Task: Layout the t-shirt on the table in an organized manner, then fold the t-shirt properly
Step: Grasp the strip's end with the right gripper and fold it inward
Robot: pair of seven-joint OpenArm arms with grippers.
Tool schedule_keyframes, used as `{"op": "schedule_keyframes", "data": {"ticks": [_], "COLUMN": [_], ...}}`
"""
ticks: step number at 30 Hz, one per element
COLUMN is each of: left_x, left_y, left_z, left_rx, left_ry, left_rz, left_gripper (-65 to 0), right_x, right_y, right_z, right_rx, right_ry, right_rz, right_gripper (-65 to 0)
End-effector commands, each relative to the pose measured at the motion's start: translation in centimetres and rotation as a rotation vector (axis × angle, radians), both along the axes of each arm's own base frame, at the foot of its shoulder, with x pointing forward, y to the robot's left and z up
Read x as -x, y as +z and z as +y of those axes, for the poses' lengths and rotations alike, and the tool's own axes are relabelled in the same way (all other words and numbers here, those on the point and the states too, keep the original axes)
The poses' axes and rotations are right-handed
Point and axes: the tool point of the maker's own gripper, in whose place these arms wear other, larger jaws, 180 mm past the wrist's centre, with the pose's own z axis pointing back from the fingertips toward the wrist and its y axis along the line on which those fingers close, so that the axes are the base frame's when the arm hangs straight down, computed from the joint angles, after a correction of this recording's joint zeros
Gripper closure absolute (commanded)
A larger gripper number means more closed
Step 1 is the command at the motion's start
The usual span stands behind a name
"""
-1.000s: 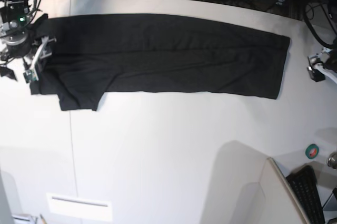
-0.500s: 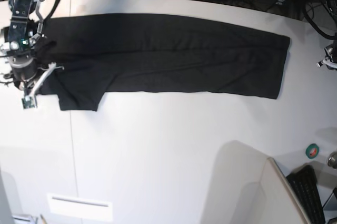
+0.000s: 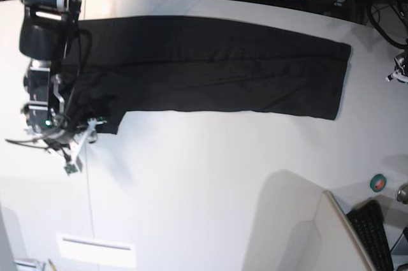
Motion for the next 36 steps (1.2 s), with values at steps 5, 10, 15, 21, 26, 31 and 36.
{"op": "schedule_keyframes", "data": {"ticks": [5,10,15,21,26,31,36], "left_x": [-0.6,-0.5,-0.5,-0.6,-0.5,-0.8,-1.0], "left_y": [1.5,1.4,1.4,1.4,1.5,1.7,1.6], "left_z": [1.0,0.9,0.9,0.9,1.1,1.1,0.9], "left_rx": [-0.044,-0.041,-0.040,-0.041,-0.049,-0.050,-0.048], "left_ry": [-0.010,-0.009,-0.009,-0.011,-0.009,-0.009,-0.017], "left_rz": [-0.026,-0.026,-0.026,-0.025,-0.021,-0.028,-0.029], "left_gripper": [0.0,0.0,0.0,0.0,0.0,0.0,0.0], "right_x": [-1.7,-1.9,-1.5,-0.6,-0.3,3.4,8.6], "right_y": [-0.4,-0.5,-0.6,-1.2,3.0,6.5,6.9], "right_z": [-1.2,-1.5,-2.4,-1.9,-1.7,-1.5,0.5], "right_rx": [-0.018,-0.036,-0.053,-0.060,-0.045,0.044,0.089], "right_ry": [-0.020,-0.035,-0.079,-0.073,-0.080,-0.081,-0.027], "right_rz": [0.033,0.017,0.016,0.022,-0.092,-0.090,-0.058], "right_gripper": [-29.7,-29.3,-26.0,0.0,0.0,0.0,0.0]}}
